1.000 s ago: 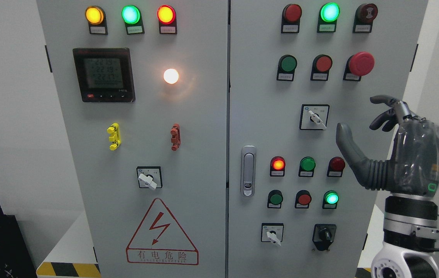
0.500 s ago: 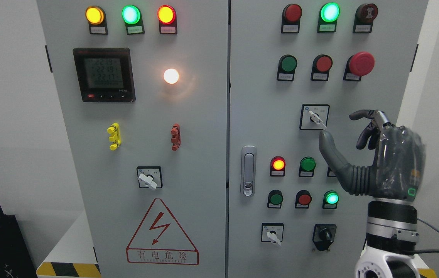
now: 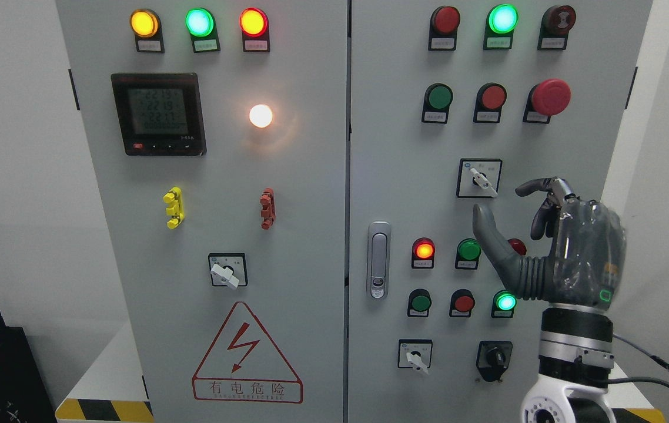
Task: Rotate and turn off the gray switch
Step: 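Move the right hand toward the white rotary switch below the red button, then pinch the rotary switch knob between right thumb and fingers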
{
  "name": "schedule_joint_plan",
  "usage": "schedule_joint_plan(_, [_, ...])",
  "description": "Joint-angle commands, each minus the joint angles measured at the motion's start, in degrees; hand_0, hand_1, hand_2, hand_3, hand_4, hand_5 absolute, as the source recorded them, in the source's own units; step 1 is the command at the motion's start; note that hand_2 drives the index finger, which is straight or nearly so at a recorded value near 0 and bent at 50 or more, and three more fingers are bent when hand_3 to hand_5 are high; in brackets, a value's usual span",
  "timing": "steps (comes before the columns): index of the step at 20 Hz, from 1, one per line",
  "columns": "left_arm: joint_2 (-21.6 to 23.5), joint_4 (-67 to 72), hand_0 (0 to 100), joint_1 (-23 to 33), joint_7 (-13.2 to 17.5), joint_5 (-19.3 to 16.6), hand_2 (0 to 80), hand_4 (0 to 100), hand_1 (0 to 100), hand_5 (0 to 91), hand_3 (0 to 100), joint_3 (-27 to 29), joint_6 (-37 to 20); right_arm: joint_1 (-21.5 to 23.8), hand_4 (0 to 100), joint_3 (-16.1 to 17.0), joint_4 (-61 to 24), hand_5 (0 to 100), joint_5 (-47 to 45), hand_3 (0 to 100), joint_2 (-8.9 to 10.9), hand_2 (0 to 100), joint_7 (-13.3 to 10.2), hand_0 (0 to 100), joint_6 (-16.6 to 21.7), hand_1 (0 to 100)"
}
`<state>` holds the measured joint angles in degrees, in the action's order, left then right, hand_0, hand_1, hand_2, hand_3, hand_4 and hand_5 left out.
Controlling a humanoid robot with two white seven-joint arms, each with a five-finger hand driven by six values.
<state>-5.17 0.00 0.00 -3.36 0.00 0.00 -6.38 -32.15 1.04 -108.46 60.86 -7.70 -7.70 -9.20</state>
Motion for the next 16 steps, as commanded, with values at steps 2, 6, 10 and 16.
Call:
schedule_joint_plan(2, [-0.02, -1.4, 12, -0.53, 0.02, 1.14, 0.0, 0, 39, 0.0, 0, 0.44, -0.03, -1.16, 100, -0.69, 2.2, 100, -0.04, 97, -0.48, 52, -0.12, 13, -1.44, 29])
schedule_joint_plan(6, [-0.02, -1.4, 12, -0.53, 0.02, 1.14, 0.0, 0, 39, 0.0, 0, 0.44, -0.03, -2.48, 100, -0.78, 3.43, 100, -0.04, 97, -0.48, 52, -0.56, 13, -2.31, 41])
schedule_joint_plan(10, [0.07, -1.4, 12, -0.53, 0.02, 1.14, 0.0, 0, 39, 0.0, 0, 0.44, -0.03, -2.48, 100, -1.48, 3.43, 100, -0.04, 97, -0.48, 53, -0.65, 7, -2.67, 47])
schedule_joint_plan(16, [-0.02, -1.4, 12, -0.53, 0.02, 1.14, 0.0, 0, 39, 0.0, 0, 0.44, -0.03, -3.27, 100, -1.48, 4.84, 100, -0.39, 96, -0.48, 55, -0.65, 5, -3.11, 48])
